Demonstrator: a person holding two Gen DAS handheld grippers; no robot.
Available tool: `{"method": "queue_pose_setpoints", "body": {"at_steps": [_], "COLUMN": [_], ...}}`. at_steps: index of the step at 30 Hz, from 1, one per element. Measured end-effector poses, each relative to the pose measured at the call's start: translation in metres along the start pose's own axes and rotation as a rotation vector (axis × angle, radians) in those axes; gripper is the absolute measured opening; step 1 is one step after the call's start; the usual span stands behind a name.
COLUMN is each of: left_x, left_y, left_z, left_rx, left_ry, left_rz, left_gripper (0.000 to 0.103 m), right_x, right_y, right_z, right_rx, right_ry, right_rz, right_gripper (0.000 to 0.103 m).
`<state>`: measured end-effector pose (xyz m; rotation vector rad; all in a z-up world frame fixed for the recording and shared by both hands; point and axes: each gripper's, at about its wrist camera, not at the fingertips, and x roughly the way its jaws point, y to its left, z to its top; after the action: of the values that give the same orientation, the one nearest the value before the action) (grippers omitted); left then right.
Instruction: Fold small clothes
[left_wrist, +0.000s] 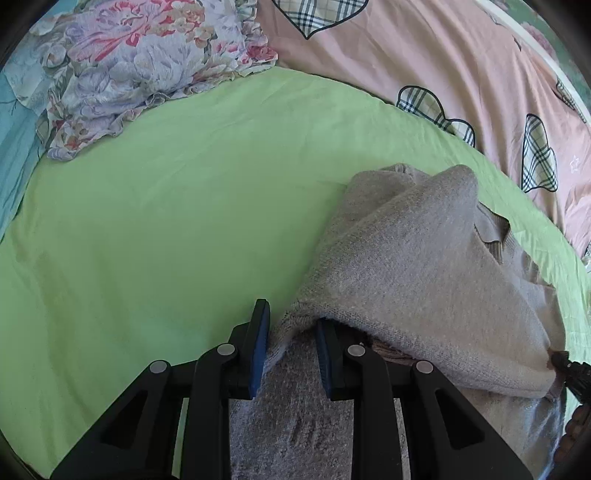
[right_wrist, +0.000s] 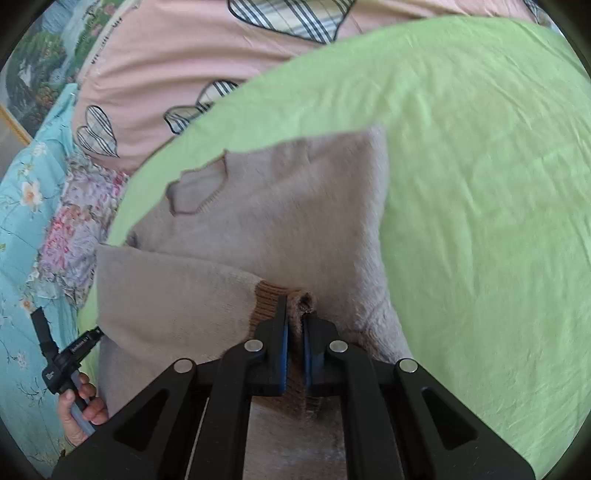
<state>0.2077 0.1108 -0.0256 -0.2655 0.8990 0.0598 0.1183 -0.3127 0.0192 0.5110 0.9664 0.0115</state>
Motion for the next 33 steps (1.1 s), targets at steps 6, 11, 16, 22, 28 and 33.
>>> {"method": "queue_pose_setpoints", "body": {"at_steps": [6,11,16,22,28,33], "left_x": [-0.001,-0.003,-0.001,0.001,0.002,0.004], "left_y": [0.009,0.018,0.028,0.035,0.032,0.03], "left_z": [-0.005,-0.009,-0.011,-0.011,-0.012,-0.013], "left_rx": [-0.049,-0.1,-0.142,-0.169,-0.155,-0.142], "left_ry": [-0.011,-0.021,-0.027,-0.036,-0.055,-0.077], "left_rz": [-0.043,-0.091,-0.162,-0.216,-0.232,-0.249], "left_gripper": [0.027,0.03,0.031,0.033,0.039,0.043], "right_x": [-0.031,-0.028,0.044,0.168,0.244,0.264], "right_y": [0.027,0.092,0.189,0.241,0.282,0.328], "right_z": [0.009,0.034,0.043,0.079,0.068,0.067], "right_rx": [-0.045,-0.118,-0.219,-0.227,-0.277,-0.303], "right_ry": [-0.091,-0.081,0.125,0.401,0.69,0.667], "right_rz": [-0.075,0.179,0.381,0.497,0.491,0.625], "right_gripper": [0.03,0.066,0.067,0.069,0.07,0.07]}}
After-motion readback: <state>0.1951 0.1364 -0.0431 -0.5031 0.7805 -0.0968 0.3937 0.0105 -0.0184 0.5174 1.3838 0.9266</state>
